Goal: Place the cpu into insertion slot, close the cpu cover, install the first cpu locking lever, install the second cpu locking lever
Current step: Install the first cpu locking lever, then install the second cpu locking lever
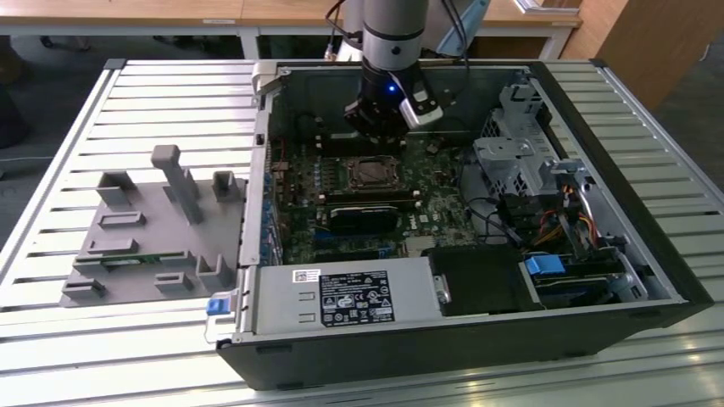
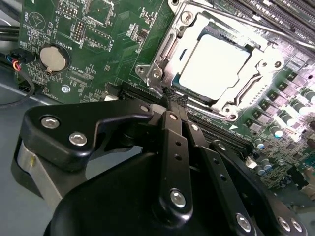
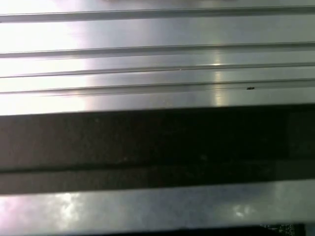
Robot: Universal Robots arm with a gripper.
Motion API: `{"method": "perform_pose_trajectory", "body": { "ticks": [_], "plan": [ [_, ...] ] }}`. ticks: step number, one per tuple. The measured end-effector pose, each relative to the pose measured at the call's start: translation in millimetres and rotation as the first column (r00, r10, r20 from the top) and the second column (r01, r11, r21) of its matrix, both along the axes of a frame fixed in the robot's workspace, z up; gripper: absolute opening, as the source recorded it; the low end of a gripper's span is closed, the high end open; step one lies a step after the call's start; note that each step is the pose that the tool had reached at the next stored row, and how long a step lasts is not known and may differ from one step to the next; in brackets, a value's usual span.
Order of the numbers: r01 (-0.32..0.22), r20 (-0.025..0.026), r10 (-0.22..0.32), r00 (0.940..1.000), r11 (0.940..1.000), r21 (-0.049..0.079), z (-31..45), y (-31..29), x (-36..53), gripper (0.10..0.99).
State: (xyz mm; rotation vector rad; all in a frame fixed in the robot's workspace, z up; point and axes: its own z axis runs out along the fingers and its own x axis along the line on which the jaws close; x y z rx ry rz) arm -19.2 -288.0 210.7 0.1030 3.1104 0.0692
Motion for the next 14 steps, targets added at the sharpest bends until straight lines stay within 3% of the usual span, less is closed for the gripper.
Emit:
{"method": "perform_pose_trajectory", "body": {
  "ticks": [14],
  "plan": [
    [0.000, 0.0000, 0.000, 1.0000, 1.0000, 0.000, 0.0, -6.0, 0.1, 0.106]
  ]
}}
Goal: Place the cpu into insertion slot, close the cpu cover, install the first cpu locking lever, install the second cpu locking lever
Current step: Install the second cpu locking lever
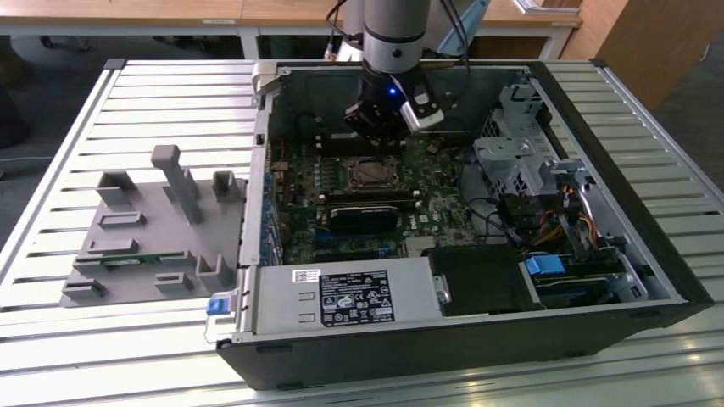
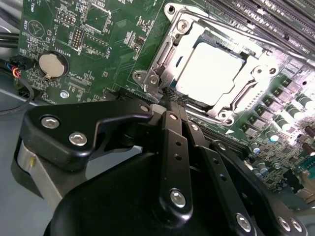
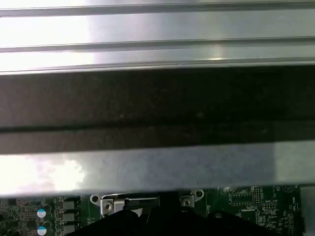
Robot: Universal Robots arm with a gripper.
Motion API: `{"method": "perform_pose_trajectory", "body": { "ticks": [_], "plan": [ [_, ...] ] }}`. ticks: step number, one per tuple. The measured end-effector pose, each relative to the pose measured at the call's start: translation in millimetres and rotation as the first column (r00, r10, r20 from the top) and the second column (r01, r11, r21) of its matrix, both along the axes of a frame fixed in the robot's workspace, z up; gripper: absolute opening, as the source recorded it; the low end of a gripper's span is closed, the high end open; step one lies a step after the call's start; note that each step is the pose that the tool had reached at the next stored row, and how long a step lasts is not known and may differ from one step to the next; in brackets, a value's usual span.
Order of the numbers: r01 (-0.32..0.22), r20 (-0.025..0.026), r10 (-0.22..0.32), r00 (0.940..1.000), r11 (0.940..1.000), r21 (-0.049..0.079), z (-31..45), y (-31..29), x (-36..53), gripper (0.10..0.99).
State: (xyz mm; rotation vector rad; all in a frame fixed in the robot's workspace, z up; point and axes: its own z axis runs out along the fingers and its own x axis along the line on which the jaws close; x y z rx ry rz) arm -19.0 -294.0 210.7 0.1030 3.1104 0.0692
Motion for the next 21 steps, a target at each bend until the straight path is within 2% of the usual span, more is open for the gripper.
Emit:
{"method": "perform_pose_trajectory", "body": {
  "ticks": [8, 10, 15, 18, 21],
  "plan": [
    [0.000, -0.0001, 0.000, 1.0000, 1.0000, 0.000, 1.0, -2.1, 0.0, 0.106],
    [0.000, -0.0001, 0.000, 1.0000, 1.0000, 0.000, 4.4, -2.1, 0.0, 0.106],
    [0.000, 0.0000, 0.000, 1.0000, 1.0000, 0.000, 19.0, -2.1, 0.0, 0.106],
    [0.000, 0.0000, 0.000, 1.0000, 1.0000, 0.000, 19.4, -3.5, 0.1, 0.106],
    [0.000, 0.0000, 0.000, 1.0000, 1.0000, 0.000, 19.4, -8.5, 0.0, 0.106]
  ]
}}
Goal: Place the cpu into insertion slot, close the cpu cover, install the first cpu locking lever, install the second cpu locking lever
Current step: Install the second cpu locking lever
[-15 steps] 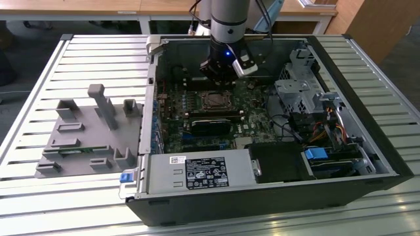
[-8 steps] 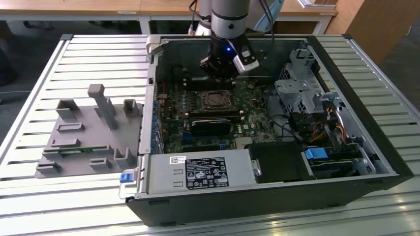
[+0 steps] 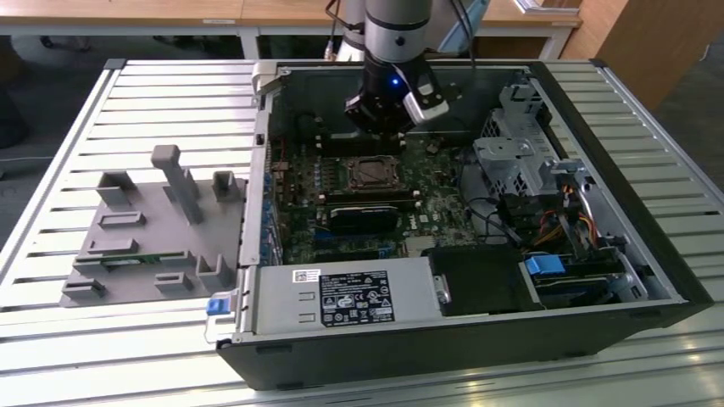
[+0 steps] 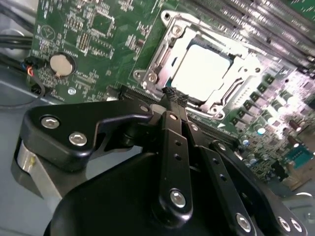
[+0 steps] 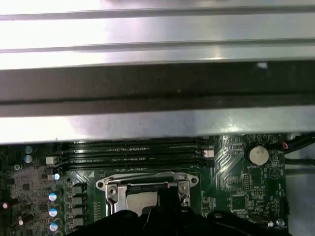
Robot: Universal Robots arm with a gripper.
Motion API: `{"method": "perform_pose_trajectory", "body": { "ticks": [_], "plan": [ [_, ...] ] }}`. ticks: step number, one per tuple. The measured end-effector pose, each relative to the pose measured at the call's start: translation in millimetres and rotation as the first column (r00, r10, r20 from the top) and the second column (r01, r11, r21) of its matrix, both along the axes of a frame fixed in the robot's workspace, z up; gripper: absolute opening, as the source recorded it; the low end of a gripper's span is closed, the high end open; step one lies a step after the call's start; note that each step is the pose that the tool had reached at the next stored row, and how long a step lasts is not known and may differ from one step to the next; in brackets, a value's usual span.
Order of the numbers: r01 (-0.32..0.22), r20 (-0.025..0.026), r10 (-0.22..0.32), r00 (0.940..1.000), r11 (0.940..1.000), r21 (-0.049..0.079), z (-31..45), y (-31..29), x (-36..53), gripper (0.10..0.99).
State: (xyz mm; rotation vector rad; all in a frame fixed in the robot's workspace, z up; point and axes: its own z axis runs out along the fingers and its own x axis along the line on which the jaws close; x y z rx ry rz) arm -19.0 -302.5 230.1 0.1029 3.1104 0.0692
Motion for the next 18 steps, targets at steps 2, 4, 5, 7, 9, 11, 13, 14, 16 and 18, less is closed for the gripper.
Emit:
{"method": "perform_pose_trajectory", "body": {
  "ticks": [2, 4, 5, 7, 9, 11, 13, 14, 16, 18],
  "plan": [
    [0.000, 0.0000, 0.000, 1.0000, 1.0000, 0.000, 0.0, -5.3, 0.0, 0.106],
    [0.000, -0.0001, 0.000, 1.0000, 1.0000, 0.000, 0.0, -10.8, 0.0, 0.106],
    [0.000, -0.0001, 0.000, 1.0000, 1.0000, 0.000, 0.0, -13.4, 0.0, 0.106],
    [0.000, 0.0000, 0.000, 1.0000, 1.0000, 0.000, 0.2, -15.8, 0.0, 0.106],
    [0.000, -0.0002, 0.000, 1.0000, 1.0000, 0.000, 2.4, -16.3, -0.1, 0.106],
    [0.000, -0.0002, 0.000, 1.0000, 1.0000, 0.000, 5.8, -16.7, 0.0, 0.106],
    [0.000, -0.0002, 0.000, 1.0000, 1.0000, 0.000, 6.8, -19.1, 0.0, 0.106],
    [0.000, -0.0001, 0.000, 1.0000, 1.0000, 0.000, 6.8, -21.2, 0.0, 0.106],
    [0.000, -0.0002, 0.000, 1.0000, 1.0000, 0.000, 6.9, -26.3, 0.0, 0.106],
    [0.000, -0.0001, 0.000, 1.0000, 1.0000, 0.000, 6.8, -31.2, 0.0, 0.106]
  ]
}}
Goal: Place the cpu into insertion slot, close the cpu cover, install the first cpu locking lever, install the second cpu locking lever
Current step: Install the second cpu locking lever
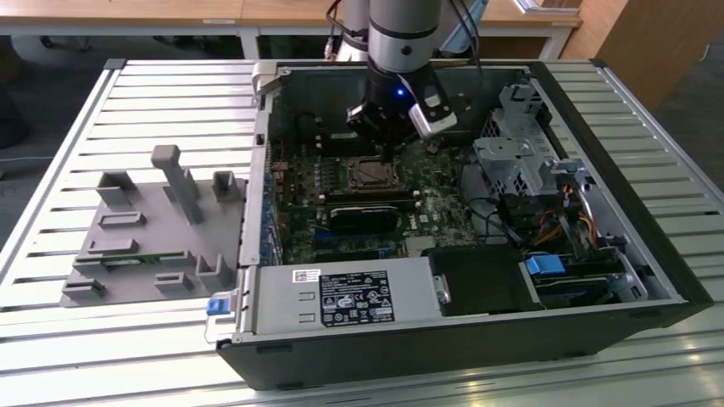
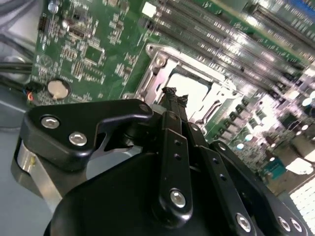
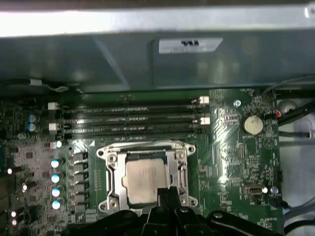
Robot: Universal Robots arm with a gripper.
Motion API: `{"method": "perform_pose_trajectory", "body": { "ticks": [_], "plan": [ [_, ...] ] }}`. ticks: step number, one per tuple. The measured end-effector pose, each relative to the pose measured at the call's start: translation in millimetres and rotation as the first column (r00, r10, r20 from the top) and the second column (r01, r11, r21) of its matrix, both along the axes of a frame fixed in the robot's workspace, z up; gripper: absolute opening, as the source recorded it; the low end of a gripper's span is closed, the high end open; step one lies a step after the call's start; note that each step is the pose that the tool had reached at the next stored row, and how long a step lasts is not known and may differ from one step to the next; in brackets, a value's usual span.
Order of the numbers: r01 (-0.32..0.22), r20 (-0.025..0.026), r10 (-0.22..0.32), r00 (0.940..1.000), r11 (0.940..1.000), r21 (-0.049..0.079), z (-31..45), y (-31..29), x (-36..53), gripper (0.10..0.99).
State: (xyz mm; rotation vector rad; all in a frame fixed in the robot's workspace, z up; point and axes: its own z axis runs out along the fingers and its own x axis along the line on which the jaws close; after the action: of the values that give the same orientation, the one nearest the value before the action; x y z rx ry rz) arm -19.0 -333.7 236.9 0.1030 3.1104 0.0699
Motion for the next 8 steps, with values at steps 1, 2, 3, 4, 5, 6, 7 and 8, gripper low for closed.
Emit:
{"method": "perform_pose_trajectory", "body": {
  "ticks": [1, 2, 3, 4, 5, 6, 7, 8],
  "plan": [
    [0.000, -0.0007, 0.000, 1.0000, 1.0000, 0.000, 0.1, -1.9, 0.0, 0.106],
    [0.000, -0.0035, 0.000, 1.0000, 1.0000, 0.000, 0.1, -3.0, 0.3, 0.106],
    [0.000, -0.0115, 0.000, 0.9999, 1.0000, 0.000, 0.0, -3.5, 1.3, 0.106],
    [0.000, -0.0210, 0.000, 0.9998, 1.0000, 0.000, 0.0, -3.8, 2.4, 0.106],
    [0.000, -0.0268, 0.000, 0.9996, 1.0000, 0.000, 0.1, -4.4, 3.0, 0.106],
    [0.000, -0.0294, 0.000, 0.9996, 1.0000, 0.000, 0.1, -5.5, 3.4, 0.106],
    [0.000, -0.0297, 0.000, 0.9996, 1.0000, 0.001, 0.1, -7.2, 3.4, 0.106],
    [0.000, -0.0298, 0.000, 0.9996, 1.0000, 0.002, 0.0, -9.4, 3.4, 0.106]
  ]
}}
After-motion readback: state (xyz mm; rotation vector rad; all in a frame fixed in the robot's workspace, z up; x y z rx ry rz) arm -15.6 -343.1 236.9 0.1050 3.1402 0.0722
